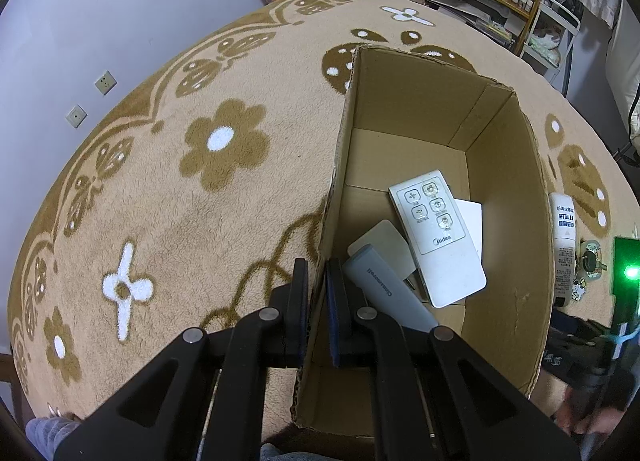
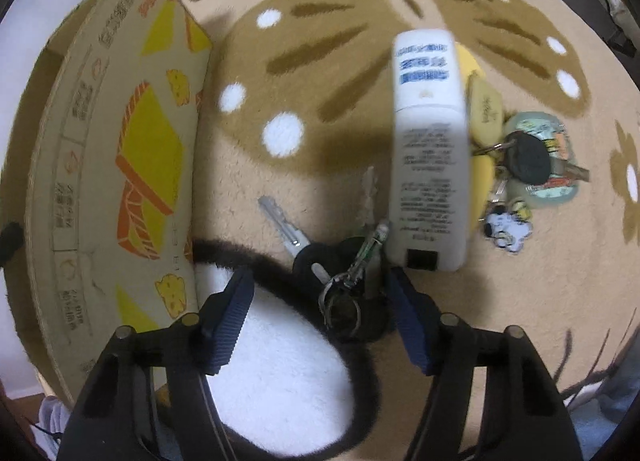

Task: Organize rigid objects
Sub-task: 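Return the right tool to the pile and grasp the black car keys, then lift the keys into the cardboard box and release them onto the remote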

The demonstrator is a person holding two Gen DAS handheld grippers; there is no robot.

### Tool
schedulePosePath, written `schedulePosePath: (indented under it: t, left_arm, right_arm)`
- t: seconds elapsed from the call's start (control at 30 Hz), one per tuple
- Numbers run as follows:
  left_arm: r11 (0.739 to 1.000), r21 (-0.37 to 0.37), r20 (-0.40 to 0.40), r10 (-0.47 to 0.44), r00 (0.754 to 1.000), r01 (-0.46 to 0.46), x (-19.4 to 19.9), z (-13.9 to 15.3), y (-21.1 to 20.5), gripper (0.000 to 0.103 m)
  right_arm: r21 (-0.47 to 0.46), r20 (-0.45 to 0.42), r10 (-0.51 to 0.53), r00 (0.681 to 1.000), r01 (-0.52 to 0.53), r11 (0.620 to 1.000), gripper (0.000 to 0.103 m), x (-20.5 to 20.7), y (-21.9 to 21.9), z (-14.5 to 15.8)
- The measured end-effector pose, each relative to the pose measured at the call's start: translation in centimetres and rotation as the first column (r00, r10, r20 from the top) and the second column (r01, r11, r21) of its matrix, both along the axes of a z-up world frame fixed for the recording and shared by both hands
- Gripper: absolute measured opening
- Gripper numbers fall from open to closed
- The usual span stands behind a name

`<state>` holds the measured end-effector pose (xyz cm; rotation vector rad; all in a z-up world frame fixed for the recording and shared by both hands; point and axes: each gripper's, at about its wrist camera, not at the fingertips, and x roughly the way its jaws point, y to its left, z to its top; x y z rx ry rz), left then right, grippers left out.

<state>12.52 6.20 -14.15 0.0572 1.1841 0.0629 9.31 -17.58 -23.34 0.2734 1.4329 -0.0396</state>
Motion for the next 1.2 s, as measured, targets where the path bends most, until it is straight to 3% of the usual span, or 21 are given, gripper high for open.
schedulePosePath:
  t: [0.03, 0.2, 0.23, 0.27, 0.33, 0.4, 0.53, 0.83, 1.2]
  left_arm:
    - [1.0, 0.001, 0.0, -0.001, 1.0, 0.001, 0.0, 0.0, 0.0, 0.008]
    - [1.0, -0.002, -0.003, 0.0, 1.0, 0.0, 0.1, 0.0, 0.0, 0.008]
    - [1.0, -0.003, -0.002, 0.0, 1.0, 0.0, 0.1, 0.1, 0.0, 0.008]
    - [1.0, -0.002, 0.001, 0.0, 1.0, 0.0, 0.1, 0.1, 0.0, 0.008]
    - [1.0, -0.002, 0.005, -0.002, 1.0, 0.002, 0.1, 0.2, -0.1, 0.008]
    - [1.0, -0.004, 0.007, -0.003, 1.0, 0.003, 0.2, 0.2, -0.1, 0.008]
    - [1.0, -0.002, 0.005, -0.002, 1.0, 0.002, 0.2, 0.3, -0.1, 0.008]
    - [1.0, -0.003, 0.005, -0.002, 1.0, 0.002, 0.2, 0.3, -0.1, 0.008]
    - [1.0, 0.005, 0.004, -0.006, 1.0, 0.006, 0.0, 0.1, -0.1, 0.008]
  right_arm:
    - [-0.028, -0.001, 0.005, 1.0, -0.005, 1.0, 0.063, -0.1, 0.4, -0.3]
    - [-0.112, 0.012, 0.041, 0.999, -0.039, 0.993, 0.061, -0.3, 1.9, -0.8]
    - [-0.116, 0.019, 0.048, 0.999, -0.046, 0.992, 0.056, -0.5, 2.0, -0.8]
    - [-0.117, 0.025, 0.048, 0.999, -0.045, 0.992, 0.042, -0.6, 2.1, -0.6]
    - [-0.103, 0.054, 0.04, 0.998, -0.034, 0.994, 0.031, -0.8, 2.3, 0.6]
    - [-0.048, 0.099, 0.073, 0.992, -0.069, 0.996, 0.031, -0.7, 2.8, 2.2]
    - [-0.063, 0.16, 0.091, 0.983, -0.081, 0.995, 0.031, -0.8, 3.5, 4.1]
    - [0.0, 0.232, -0.001, 0.973, 0.001, 1.0, 0.031, -0.7, 1.2, 7.0]
    - [0.028, 0.409, -0.012, 0.913, 0.0, 1.0, 0.03, 0.4, 0.4, 11.7]
